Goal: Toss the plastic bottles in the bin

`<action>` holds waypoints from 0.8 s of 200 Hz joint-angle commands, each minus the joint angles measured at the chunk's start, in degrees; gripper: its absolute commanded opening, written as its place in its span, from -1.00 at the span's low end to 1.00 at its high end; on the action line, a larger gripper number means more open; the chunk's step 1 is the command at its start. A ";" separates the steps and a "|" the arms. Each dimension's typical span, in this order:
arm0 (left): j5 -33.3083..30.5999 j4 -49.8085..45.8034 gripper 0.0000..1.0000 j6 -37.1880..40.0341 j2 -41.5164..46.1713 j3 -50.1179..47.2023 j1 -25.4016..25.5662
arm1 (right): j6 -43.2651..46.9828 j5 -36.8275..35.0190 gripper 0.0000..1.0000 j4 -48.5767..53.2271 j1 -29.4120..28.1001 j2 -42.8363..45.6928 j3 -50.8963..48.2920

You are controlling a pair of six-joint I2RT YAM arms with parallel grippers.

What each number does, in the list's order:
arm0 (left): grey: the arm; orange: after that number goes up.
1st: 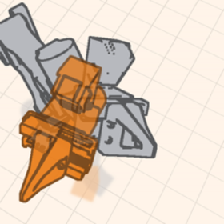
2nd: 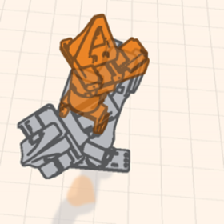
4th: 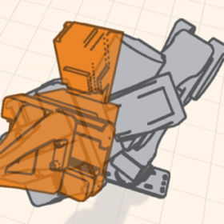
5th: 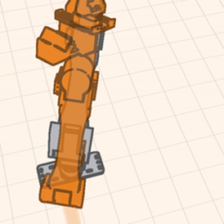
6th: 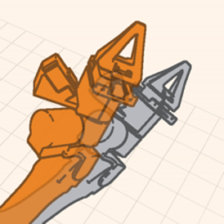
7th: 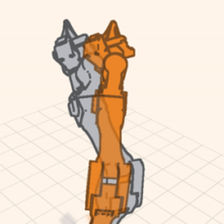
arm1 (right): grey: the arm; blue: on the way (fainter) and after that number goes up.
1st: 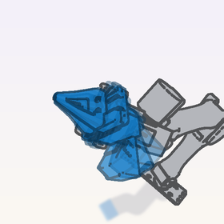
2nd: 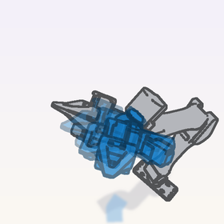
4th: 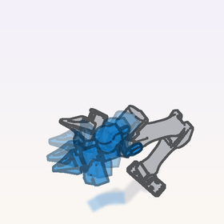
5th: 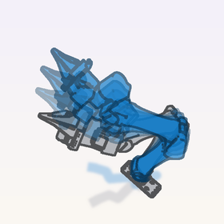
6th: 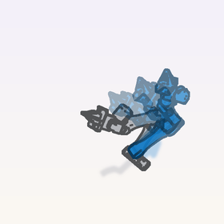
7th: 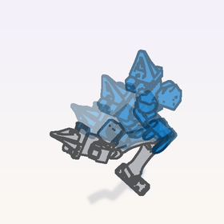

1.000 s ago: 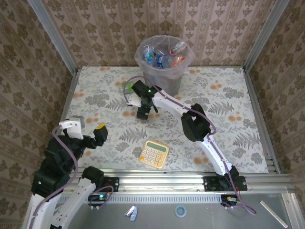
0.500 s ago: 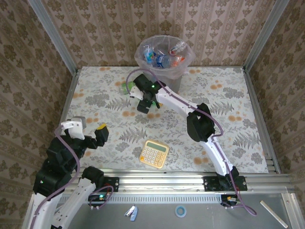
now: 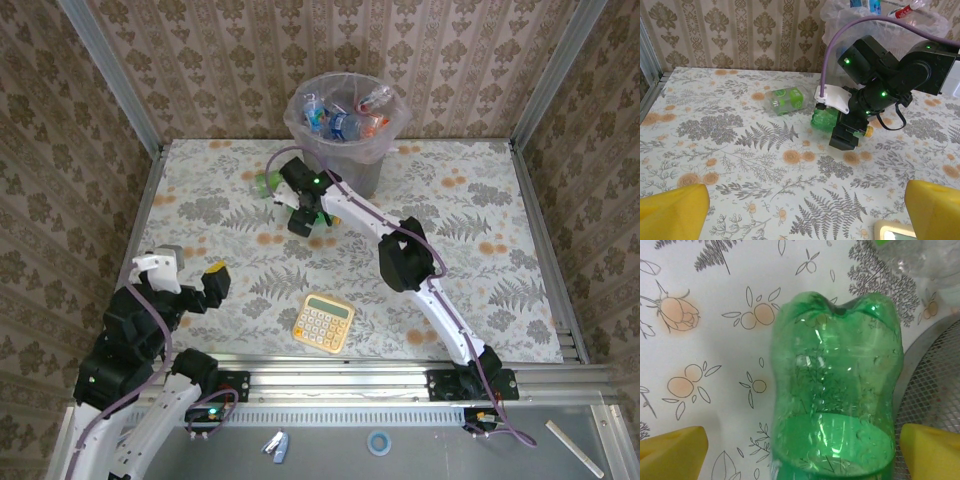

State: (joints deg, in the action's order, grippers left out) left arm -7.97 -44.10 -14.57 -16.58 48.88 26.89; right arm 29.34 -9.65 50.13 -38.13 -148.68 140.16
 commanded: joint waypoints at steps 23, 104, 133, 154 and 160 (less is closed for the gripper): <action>0.44 1.58 1.00 0.40 0.45 -0.81 -0.36 | -1.68 3.29 0.89 4.79 1.22 -2.04 2.32; 0.68 1.94 1.00 1.21 0.40 -1.29 -0.40 | -4.19 7.24 0.19 2.25 0.56 2.69 -7.06; 0.45 1.86 1.00 1.29 0.38 -1.25 -0.36 | -5.56 8.98 0.06 -3.07 -0.45 8.79 -15.56; 0.47 1.90 1.00 1.38 0.41 -1.29 -0.37 | -7.38 11.13 -0.10 -6.10 -1.07 13.40 -21.33; 0.42 1.87 1.00 1.38 0.43 -1.33 -0.36 | -7.82 11.73 -0.13 -7.08 -1.28 14.77 -22.89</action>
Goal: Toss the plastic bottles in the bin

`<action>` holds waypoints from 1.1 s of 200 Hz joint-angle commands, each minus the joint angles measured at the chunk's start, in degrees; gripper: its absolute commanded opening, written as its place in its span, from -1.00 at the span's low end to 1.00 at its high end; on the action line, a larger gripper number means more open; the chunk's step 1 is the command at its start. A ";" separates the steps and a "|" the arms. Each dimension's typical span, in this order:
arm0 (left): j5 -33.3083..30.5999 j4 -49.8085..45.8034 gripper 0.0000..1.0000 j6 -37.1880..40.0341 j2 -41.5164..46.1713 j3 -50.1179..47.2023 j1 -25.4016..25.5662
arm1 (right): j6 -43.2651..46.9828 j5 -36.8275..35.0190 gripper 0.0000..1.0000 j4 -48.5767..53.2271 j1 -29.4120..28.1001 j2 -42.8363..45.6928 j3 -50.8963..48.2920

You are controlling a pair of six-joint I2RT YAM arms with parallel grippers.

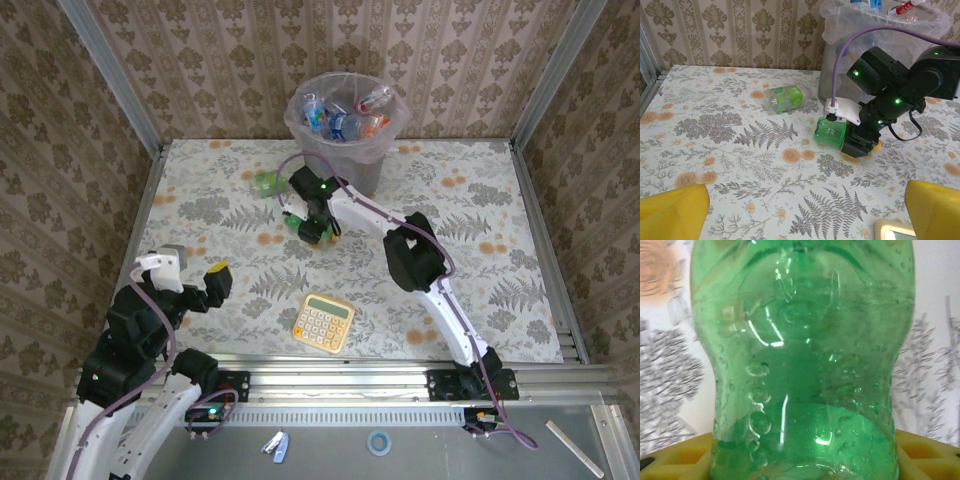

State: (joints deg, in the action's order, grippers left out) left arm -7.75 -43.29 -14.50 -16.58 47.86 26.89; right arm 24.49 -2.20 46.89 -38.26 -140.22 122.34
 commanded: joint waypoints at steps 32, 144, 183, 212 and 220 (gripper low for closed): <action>0.30 1.14 1.00 1.41 0.41 -0.34 -0.37 | -6.00 7.74 -0.17 -10.12 -1.81 15.17 -14.30; 0.34 1.40 1.00 0.88 0.41 -0.37 -2.03 | -11.94 9.32 -0.25 -58.18 -2.07 56.66 -43.16; 0.32 1.53 0.99 0.79 0.41 -0.40 -2.26 | -7.99 8.21 -0.32 -76.59 -2.08 62.23 -46.34; 0.04 1.63 1.00 0.72 0.41 -0.40 -2.37 | -6.10 8.16 -0.35 -91.64 -2.07 63.14 -48.68; 0.07 1.69 1.00 0.66 0.41 -0.41 -2.44 | -5.69 8.11 -0.35 -94.34 -2.08 62.96 -48.70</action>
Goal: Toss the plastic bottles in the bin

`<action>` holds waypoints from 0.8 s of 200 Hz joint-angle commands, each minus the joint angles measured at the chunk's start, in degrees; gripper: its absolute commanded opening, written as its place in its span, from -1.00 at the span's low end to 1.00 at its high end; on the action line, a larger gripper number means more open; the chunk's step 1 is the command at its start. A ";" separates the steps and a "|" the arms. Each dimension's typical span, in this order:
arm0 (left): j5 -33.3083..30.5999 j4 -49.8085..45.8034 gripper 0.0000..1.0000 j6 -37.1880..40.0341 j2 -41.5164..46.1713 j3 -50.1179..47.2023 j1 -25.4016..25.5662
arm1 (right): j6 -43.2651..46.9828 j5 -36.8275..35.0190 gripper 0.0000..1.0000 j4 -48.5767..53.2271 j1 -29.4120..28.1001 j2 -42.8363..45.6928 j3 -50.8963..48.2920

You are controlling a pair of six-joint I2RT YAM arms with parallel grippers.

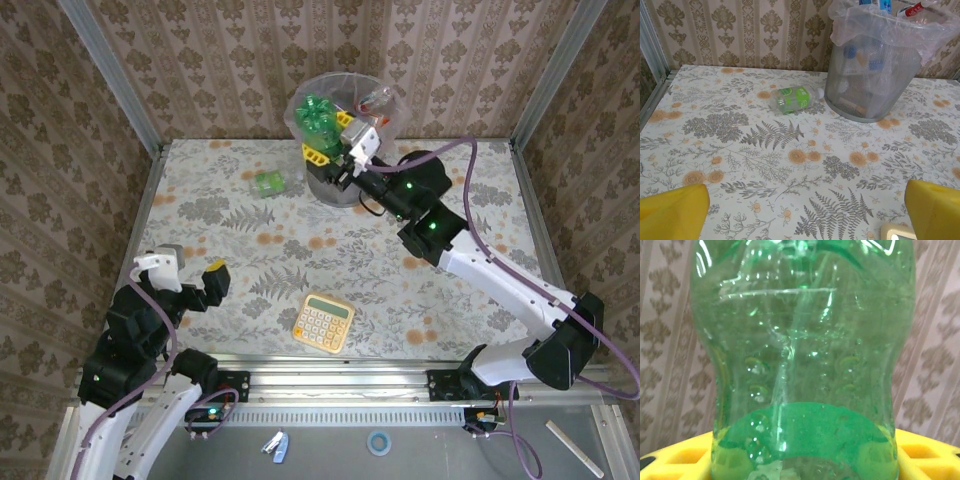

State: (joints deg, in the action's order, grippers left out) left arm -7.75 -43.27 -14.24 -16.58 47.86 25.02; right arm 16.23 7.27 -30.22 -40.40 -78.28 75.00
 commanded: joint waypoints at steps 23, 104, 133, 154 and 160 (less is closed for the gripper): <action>-0.18 1.65 1.00 0.44 0.40 -0.39 -0.66 | 3.64 -2.49 -0.36 -22.15 0.15 0.04 -0.67; -0.40 2.23 1.00 -0.38 -0.57 -0.09 -0.76 | -4.91 -5.20 -0.34 -4.08 7.54 -8.92 10.64; 3.20 1.54 1.00 -2.42 -6.24 2.93 -0.76 | -11.70 -4.20 -0.11 18.00 12.64 -18.77 24.24; 3.61 1.97 1.00 -5.64 -10.83 5.05 -0.67 | -16.35 -0.45 0.18 34.77 15.91 -27.45 36.32; 5.02 2.97 1.00 -6.05 -12.20 5.44 -0.61 | -17.13 0.60 0.28 40.13 16.70 -30.14 40.39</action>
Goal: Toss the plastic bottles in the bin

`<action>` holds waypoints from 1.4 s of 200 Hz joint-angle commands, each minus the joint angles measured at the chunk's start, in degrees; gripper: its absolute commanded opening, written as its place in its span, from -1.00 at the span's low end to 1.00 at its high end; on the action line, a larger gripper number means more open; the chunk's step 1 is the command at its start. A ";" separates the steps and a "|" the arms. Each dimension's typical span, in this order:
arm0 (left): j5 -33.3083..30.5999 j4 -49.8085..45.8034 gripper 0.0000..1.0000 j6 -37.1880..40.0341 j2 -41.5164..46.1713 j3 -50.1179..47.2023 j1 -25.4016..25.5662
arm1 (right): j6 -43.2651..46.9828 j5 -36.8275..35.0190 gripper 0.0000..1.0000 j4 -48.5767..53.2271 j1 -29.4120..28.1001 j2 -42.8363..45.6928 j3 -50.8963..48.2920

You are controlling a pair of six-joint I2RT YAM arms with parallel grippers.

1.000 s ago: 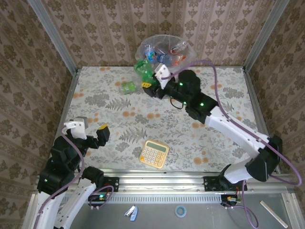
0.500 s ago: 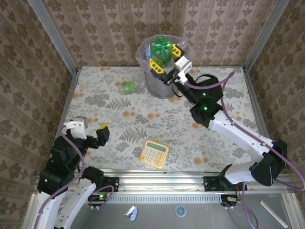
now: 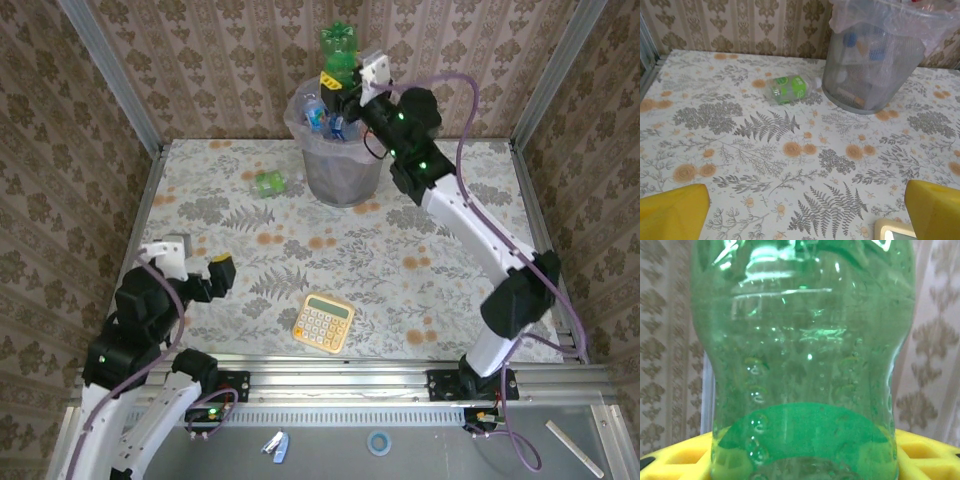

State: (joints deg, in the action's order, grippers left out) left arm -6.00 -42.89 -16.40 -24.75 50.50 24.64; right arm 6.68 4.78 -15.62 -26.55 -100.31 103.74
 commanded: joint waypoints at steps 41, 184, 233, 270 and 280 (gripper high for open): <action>6.68 8.02 1.00 -4.41 -13.88 6.00 0.09 | -8.12 4.42 0.73 32.61 3.60 -9.71 14.36; 15.58 1.78 1.00 -0.19 -49.57 28.10 -13.26 | -8.05 7.91 1.00 30.33 3.60 28.64 -20.69; 21.75 4.58 1.00 -5.00 -61.52 32.61 -16.82 | -10.14 8.67 1.00 30.80 3.52 38.52 -32.32; 28.71 15.73 1.00 -19.13 -68.44 30.34 -19.18 | -12.47 8.21 1.00 31.39 3.46 45.03 -39.54; 30.03 19.04 1.00 -23.20 -70.43 29.56 -19.38 | -13.03 7.82 1.00 31.56 3.42 46.42 -41.18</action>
State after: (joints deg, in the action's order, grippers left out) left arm 17.87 -33.10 -27.73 -92.16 81.08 6.17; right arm -3.68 12.32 15.64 -22.83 -57.65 65.73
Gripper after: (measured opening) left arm 0.997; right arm 0.999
